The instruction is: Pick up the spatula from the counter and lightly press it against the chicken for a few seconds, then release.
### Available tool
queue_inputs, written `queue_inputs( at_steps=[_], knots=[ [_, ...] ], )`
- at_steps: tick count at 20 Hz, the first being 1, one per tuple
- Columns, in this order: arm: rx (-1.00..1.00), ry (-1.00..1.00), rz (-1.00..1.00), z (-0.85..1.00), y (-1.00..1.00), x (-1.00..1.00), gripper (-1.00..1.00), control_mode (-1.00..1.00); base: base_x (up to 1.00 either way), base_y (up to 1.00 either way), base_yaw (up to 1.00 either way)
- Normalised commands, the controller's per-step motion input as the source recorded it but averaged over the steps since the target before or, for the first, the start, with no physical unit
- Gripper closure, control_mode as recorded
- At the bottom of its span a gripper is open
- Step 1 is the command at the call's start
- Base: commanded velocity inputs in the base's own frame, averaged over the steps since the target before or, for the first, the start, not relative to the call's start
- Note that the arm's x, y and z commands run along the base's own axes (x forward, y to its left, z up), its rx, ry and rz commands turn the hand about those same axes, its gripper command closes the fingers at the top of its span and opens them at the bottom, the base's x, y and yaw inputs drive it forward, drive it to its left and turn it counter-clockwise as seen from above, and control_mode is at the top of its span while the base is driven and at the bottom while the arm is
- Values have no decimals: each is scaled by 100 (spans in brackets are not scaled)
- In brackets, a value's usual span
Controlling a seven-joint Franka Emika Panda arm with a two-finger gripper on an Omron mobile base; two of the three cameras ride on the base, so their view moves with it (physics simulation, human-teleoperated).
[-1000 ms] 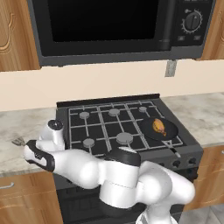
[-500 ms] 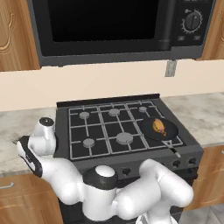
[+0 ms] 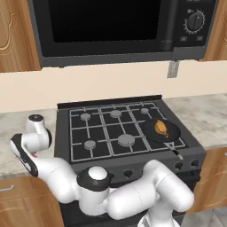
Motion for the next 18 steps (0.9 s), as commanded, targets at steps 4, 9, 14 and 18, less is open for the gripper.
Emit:
queue_inputs(
  at_steps=[4,9,14,18],
  knots=[
    [-3,-1,0,-5,0,-3,100,-100,0,0,0],
    [0,-13,0,5,-15,-46,100,-100,0,0,0],
    [0,-15,-2,17,-50,-63,100,-100,0,0,0],
    [0,-11,-9,41,-82,-45,100,-100,0,0,0]
  ],
)
